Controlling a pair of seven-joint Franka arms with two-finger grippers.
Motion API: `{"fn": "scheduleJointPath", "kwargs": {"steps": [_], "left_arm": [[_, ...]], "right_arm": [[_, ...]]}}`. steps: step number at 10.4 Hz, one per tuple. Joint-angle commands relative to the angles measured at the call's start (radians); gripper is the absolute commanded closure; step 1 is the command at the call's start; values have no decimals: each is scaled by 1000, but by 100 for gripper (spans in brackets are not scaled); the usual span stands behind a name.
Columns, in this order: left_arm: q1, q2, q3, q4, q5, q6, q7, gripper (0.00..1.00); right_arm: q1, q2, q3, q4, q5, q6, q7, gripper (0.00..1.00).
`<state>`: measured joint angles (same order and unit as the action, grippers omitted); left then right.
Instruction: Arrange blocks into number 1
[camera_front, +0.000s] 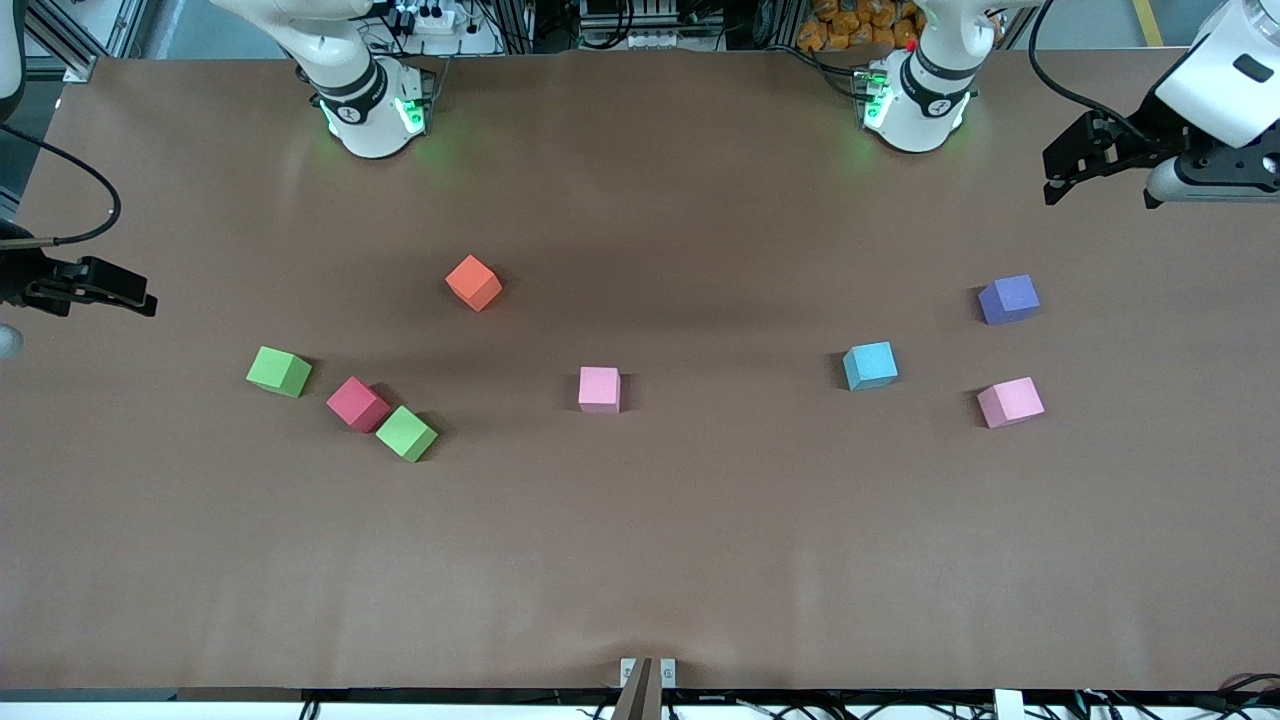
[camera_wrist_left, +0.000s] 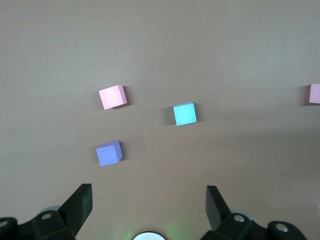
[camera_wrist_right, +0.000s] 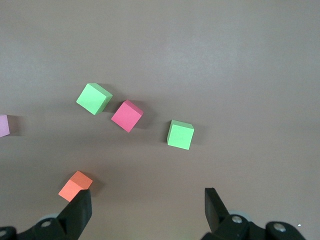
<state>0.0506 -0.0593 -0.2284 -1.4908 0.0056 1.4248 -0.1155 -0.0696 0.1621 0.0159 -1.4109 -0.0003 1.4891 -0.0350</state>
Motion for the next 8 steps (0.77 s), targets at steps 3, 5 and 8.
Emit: {"fn": "scheduleJointPath", "kwargs": {"steps": [3,5,8], "left_arm": [[2,-2,3,6,-26,-17,-1,0],[0,3,1,4,-26,-18,0,0],[-17,74,-2,-44,-27,-18,-39,0]], "right_arm": [[-4,-15,4,-8,-17,3,-8,0],[-1,-15,4,-8,-17,5,-8,0],[2,-15,4,-8,-15,6,-6,0]]}}
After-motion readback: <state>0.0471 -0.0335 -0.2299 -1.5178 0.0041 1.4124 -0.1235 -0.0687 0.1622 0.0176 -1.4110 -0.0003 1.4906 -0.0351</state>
